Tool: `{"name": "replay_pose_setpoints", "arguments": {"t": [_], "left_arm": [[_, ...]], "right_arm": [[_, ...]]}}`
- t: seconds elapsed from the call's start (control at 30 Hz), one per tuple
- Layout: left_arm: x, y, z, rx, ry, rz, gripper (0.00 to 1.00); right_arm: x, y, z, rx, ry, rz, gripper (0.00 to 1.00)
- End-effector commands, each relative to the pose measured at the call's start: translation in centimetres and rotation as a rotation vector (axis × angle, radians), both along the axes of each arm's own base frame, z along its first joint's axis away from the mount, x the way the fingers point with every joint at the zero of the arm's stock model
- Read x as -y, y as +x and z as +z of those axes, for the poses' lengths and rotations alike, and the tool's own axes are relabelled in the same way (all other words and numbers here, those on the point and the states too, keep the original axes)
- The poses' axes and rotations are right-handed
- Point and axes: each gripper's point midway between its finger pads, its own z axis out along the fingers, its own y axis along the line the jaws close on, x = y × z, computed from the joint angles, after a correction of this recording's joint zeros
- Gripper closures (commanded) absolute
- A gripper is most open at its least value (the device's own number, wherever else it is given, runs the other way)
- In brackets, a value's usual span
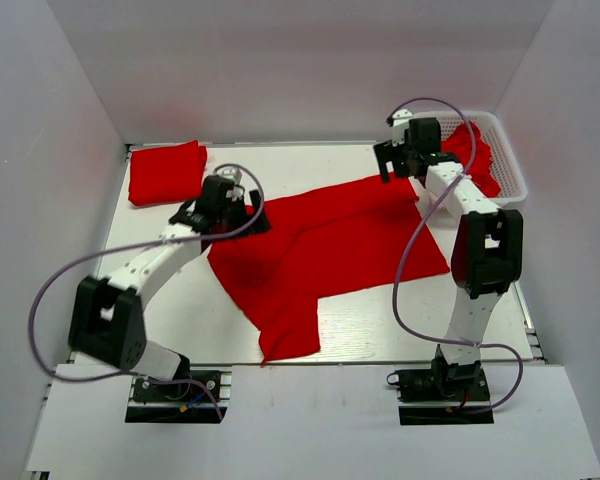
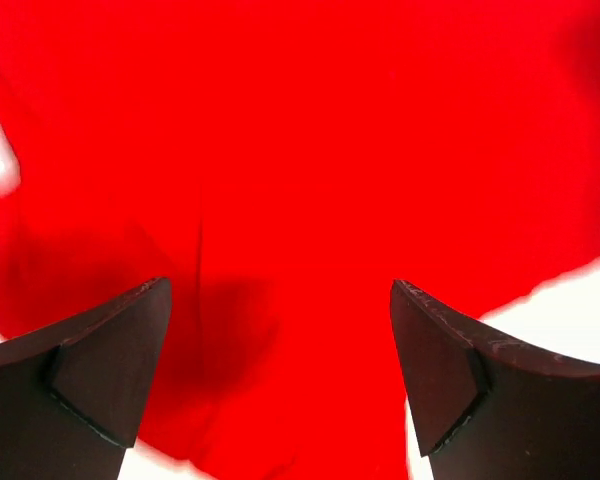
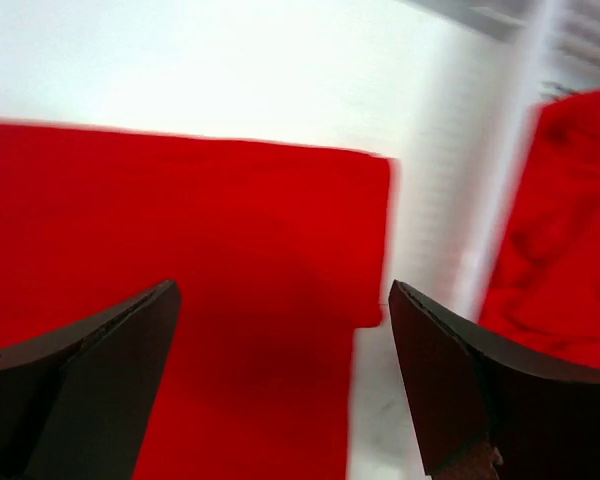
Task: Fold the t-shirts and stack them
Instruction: Fold the flattened tshirt in 1/3 of the way
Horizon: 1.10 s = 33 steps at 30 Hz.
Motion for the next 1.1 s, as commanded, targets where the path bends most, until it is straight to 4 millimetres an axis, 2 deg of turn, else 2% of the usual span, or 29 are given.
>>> {"name": "replay_pose_setpoints", "arguments": {"t": [0.0, 0.07, 0.13, 0.17, 0.3, 0.37, 0.43, 0.5, 0.6, 0.63, 0.67, 0.77, 0.8, 0.83, 0.87, 0.9, 0.93, 0.97, 1.0, 1.03, 1.07], "left_arm": [[-0.9, 5.4, 1.3, 0.030, 0.027, 0.148, 0.00], [-1.2, 8.4, -0.7, -0.018, 0.048, 0.165, 0.00], [-1.0, 9.9, -2.1, -0.061, 0.037, 0.148, 0.00], [-1.4, 11.4, -3.4, -0.086, 0.037, 0.162, 0.00], [-2.6, 12.4, -6.5, -0.166, 0.024, 0.176, 0.00], [-3.1, 12.1, -7.1, -0.179, 0.020, 0.182, 0.00], [-3.9, 11.2, -8.6, -0.213, 0.029, 0.195, 0.00], [-4.6, 11.3, -9.1, -0.207, 0.036, 0.214, 0.00], [-5.2, 11.5, -10.7, -0.233, 0.056, 0.211, 0.00], [-5.6, 11.9, -11.0, -0.236, 0.055, 0.221, 0.00], [-5.7, 11.7, -12.3, -0.267, 0.070, 0.214, 0.00], [-6.4, 13.6, -12.4, -0.263, 0.072, 0.228, 0.00], [-6.9, 13.8, -13.7, -0.293, 0.079, 0.237, 0.00], [-6.8, 14.3, -13.9, -0.290, 0.078, 0.237, 0.00], [-7.1, 15.8, -13.2, -0.267, 0.077, 0.238, 0.00], [-6.9, 16.3, -13.5, -0.268, 0.079, 0.222, 0.00], [-7.5, 16.7, -15.0, -0.296, 0.084, 0.233, 0.00], [-7.1, 18.6, -13.9, -0.261, 0.073, 0.213, 0.00], [-7.0, 19.4, -14.1, -0.252, 0.080, 0.202, 0.00], [-7.1, 20.3, -14.2, -0.248, 0.069, 0.193, 0.00], [-6.9, 22.4, -14.4, -0.221, 0.069, 0.186, 0.00]], "right_arm": [[-6.4, -2.9, 1.2, -0.075, 0.069, 0.241, 0.10], [-10.1, -4.8, 1.1, -0.108, 0.100, 0.367, 0.10], [-12.6, -6.4, 1.2, -0.125, 0.146, 0.466, 0.10], [-14.5, -7.6, 1.2, -0.130, 0.154, 0.535, 0.10], [-20.2, -11.0, 1.2, -0.177, 0.281, 0.734, 0.10], [-21.8, -11.6, 0.0, -0.217, 0.276, 0.734, 0.10], [-22.1, -10.7, -1.4, -0.214, 0.245, 0.687, 0.10], [-20.9, -9.3, -2.2, -0.224, 0.239, 0.568, 0.10], [-19.5, -7.4, -5.1, -0.275, 0.232, 0.396, 0.10], [-19.6, -7.0, -5.2, -0.274, 0.237, 0.377, 0.10], [-19.4, -6.6, -5.4, -0.277, 0.240, 0.357, 0.10], [-19.5, -5.8, -6.8, -0.304, 0.257, 0.328, 0.10], [-19.8, -5.5, -7.9, -0.325, 0.265, 0.315, 0.10], [-19.8, -5.3, -8.2, -0.331, 0.270, 0.308, 0.10], [-19.8, -5.2, -8.7, -0.336, 0.267, 0.303, 0.10], [-19.8, -5.0, -10.0, -0.369, 0.282, 0.276, 0.10], [-19.6, -4.8, -10.3, -0.372, 0.288, 0.266, 0.10], [-19.8, -4.6, -10.8, -0.384, 0.293, 0.257, 0.10], [-19.6, -4.6, -11.8, -0.404, 0.296, 0.246, 0.10], [-20.0, -4.1, -11.1, -0.396, 0.317, 0.243, 0.10], [-20.0, -4.1, -11.9, -0.408, 0.314, 0.242, 0.10]]}}
